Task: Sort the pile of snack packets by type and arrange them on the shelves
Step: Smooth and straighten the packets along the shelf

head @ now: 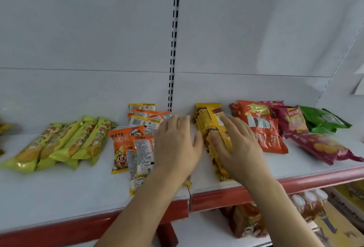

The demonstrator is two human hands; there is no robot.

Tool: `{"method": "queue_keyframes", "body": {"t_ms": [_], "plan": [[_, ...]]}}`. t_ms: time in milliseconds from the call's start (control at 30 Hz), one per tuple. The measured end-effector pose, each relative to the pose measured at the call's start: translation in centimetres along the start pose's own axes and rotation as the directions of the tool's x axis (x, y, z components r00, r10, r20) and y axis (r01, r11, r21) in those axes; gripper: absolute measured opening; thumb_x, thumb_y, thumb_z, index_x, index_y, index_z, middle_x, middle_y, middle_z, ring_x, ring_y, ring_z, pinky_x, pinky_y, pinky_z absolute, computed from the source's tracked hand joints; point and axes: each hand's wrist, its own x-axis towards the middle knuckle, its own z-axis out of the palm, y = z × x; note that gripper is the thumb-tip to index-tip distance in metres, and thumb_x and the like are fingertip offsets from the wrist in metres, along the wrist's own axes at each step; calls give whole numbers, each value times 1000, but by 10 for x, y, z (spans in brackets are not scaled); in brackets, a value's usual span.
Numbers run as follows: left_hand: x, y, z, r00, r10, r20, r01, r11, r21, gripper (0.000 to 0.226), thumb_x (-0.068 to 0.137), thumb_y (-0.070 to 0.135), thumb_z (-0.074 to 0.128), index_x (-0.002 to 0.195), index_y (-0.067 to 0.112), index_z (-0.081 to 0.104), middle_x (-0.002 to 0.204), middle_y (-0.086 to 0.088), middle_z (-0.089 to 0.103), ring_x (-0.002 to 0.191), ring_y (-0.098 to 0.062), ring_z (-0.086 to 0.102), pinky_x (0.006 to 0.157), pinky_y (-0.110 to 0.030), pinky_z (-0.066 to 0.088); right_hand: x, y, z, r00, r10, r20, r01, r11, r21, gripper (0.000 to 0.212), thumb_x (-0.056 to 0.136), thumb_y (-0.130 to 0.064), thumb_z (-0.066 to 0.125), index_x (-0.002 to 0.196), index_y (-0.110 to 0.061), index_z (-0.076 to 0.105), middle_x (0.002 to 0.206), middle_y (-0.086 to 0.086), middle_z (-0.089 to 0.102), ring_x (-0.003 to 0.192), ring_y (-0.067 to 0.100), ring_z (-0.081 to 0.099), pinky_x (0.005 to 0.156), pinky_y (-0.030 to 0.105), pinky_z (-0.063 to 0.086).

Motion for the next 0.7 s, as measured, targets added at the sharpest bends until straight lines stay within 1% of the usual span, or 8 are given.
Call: {"method": "queue_keyframes", "body": {"t_ms": [33, 100, 233, 300, 400, 533, 600, 700], "plan": [[-4, -8, -6, 1000, -4, -15, 4, 1000, 7, 55, 97, 41, 51, 137, 5, 59, 132, -14, 62, 125, -35, 56, 104, -49, 50, -2, -9, 4, 1000, -18, 4, 18, 1000, -7, 56, 99, -44, 53, 149, -18, 44, 149, 1, 48, 142, 24, 37, 117, 42, 35], [-15, -27, -23, 999, -11, -36, 11, 1000, 21, 58, 95, 43, 46, 137, 5, 60, 132, -13, 63, 125, -35, 56, 104, -50, 49, -8, -32, 11, 999, -38, 9, 38, 999, -22, 56, 99, -43, 53, 148, -16, 45, 148, 3, 49, 143, 26, 36, 117, 43, 33], [-37, -79, -73, 996, -20, -90, 27, 997, 73, 60, 94, 47, 40, 128, 5, 64, 123, -13, 67, 116, -37, 61, 98, -50, 52, -19, -100, 23, 995, -99, -29, 98, 995, -35, 59, 99, -50, 44, 147, -16, 46, 146, 5, 52, 142, 28, 39, 115, 44, 35], [-53, -112, -101, 992, -10, -126, 24, 994, 110, 57, 93, 45, 43, 123, 2, 66, 119, -15, 69, 112, -39, 63, 97, -51, 53, -29, -144, 34, 992, -124, -35, 124, 992, -15, 61, 98, -54, 40, 147, -17, 45, 145, 4, 52, 140, 30, 40, 114, 47, 36], [-82, -159, -145, 989, -20, -149, 42, 989, 145, 53, 91, 43, 50, 119, 2, 68, 119, -16, 70, 113, -41, 65, 95, -54, 53, -49, -211, 55, 989, -139, -52, 140, 990, 8, 61, 97, -52, 40, 146, -16, 46, 144, 6, 53, 140, 33, 40, 112, 51, 36], [-126, -219, -206, 982, -42, -183, 74, 983, 171, 58, 91, 47, 46, 125, 4, 66, 124, -16, 69, 119, -41, 62, 98, -56, 52, -74, -296, 78, 979, -199, -49, 201, 979, 44, 61, 97, -53, 41, 140, -11, 53, 140, 11, 56, 138, 36, 43, 110, 55, 39], [-147, -251, -237, 977, -90, -194, 129, 972, 197, 63, 92, 50, 43, 131, 5, 63, 128, -15, 67, 123, -40, 60, 100, -56, 50, -82, -339, 92, 970, -239, -36, 241, 969, 62, 61, 97, -53, 41, 138, -11, 55, 137, 12, 58, 136, 38, 45, 107, 56, 41], [-179, -297, -283, 961, -174, -215, 223, 947, 230, 67, 93, 54, 38, 137, 9, 61, 134, -12, 65, 128, -36, 57, 103, -57, 48, -94, -403, 114, 952, -304, -30, 306, 947, 100, 59, 96, -52, 42, 137, -12, 56, 137, 14, 58, 135, 40, 45, 106, 57, 42]]}}
